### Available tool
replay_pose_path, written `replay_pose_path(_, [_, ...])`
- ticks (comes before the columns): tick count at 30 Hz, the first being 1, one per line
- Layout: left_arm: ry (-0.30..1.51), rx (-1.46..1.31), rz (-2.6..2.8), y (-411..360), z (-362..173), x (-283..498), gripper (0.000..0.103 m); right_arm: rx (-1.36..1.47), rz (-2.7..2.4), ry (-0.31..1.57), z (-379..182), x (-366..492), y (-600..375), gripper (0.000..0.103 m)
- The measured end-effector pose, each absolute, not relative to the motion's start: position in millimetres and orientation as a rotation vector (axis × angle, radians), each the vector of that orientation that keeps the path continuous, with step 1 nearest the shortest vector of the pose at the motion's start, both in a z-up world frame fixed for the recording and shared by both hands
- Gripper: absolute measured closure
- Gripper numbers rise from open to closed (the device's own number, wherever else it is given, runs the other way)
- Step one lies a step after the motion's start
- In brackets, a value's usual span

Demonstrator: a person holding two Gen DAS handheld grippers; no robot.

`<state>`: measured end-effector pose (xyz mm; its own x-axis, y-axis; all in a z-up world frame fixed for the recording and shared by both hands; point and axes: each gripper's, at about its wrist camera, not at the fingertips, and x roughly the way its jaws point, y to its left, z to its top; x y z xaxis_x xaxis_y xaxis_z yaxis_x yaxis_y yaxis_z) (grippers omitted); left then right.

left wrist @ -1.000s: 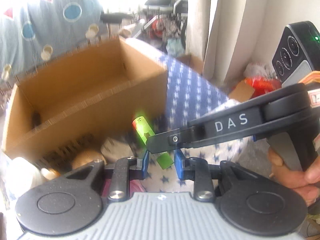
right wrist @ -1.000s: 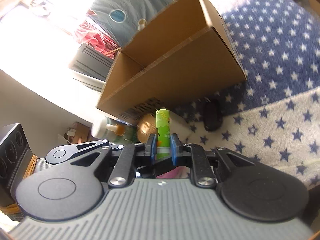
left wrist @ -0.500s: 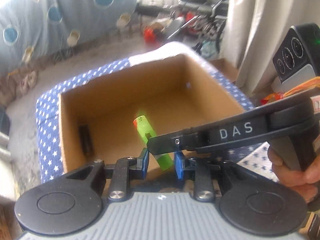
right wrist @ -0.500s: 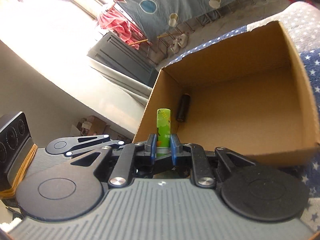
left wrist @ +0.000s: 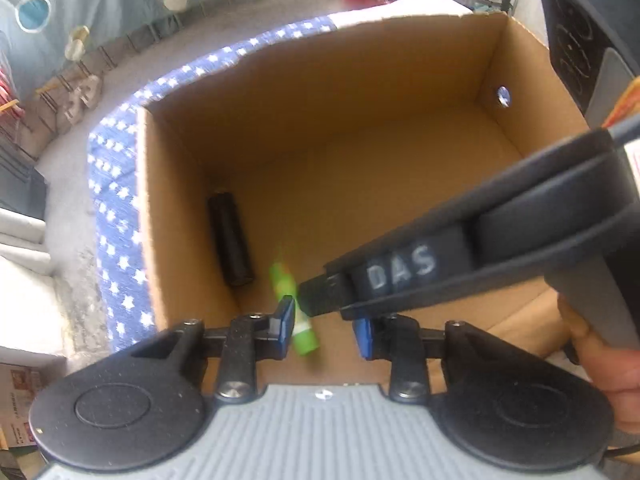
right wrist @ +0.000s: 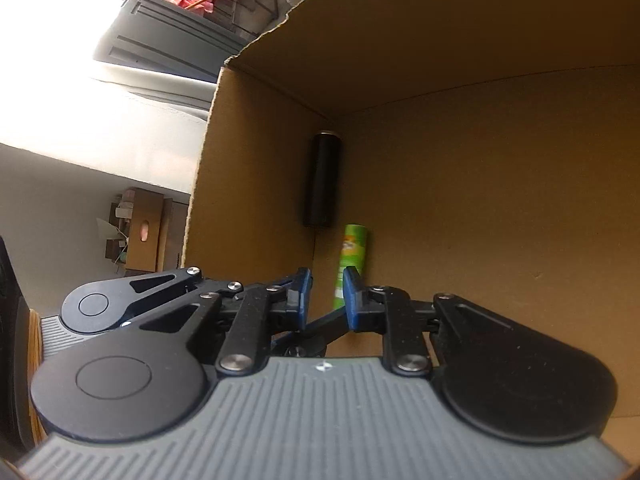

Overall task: Organize rigid objects
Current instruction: 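Carry the green glue stick into the box and release it, then grasp the black item behind the box with the right gripper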

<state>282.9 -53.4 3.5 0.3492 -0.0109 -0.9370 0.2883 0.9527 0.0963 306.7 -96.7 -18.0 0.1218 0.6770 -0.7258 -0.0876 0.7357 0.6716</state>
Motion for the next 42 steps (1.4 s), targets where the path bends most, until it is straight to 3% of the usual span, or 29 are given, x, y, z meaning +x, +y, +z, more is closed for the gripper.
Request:
replay_pose_path(5, [1.114, 0.255, -0.203, -51.8, 30.7, 262.6, 0.059, 0.621, 0.622, 1.289, -5.9, 295.4, -116.9, 0.078])
replay_pose_path(13, [0.96, 0.181, -0.287, -59.2, 78.8, 203.5, 0.054, 0.746, 0.683, 1.034, 49.2, 212.3, -216.7, 0.072])
replay_pose_path(18, [0.904, 0.129, -0.418, -76.4, 81.2, 153.9, 0.051, 0.791, 0.59, 0.9, 58.6, 146.1, -281.8, 0.07])
replay_pose_path(26, [0.975, 0.133, -0.59, -141.5, 28.0, 122.4, 0.054, 0.839, 0.429, 0.91, -2.6, 97.3, -317.5, 0.07])
replay_pose_path(35, [1.049, 0.197, -0.5, -189.5, -34.4, 143.6, 0.058, 0.76, 0.388, 0.986, -57.4, 126.0, -295.1, 0.076])
replay_pose_path(37, [1.073, 0.192, -0.477, -190.7, -41.5, 153.3, 0.059, 0.769, 0.39, 1.014, -69.7, 133.8, -293.2, 0.078])
replay_pose_path(38, [1.072, 0.19, -0.473, -190.7, -42.5, 156.5, 0.066, 0.774, 0.391, 1.031, -75.4, 136.7, -291.6, 0.079])
replay_pose_path(42, [1.055, 0.22, -0.451, -198.7, -41.0, 160.7, 0.066, 0.8, 0.412, 1.064, -93.1, 148.1, -288.5, 0.083])
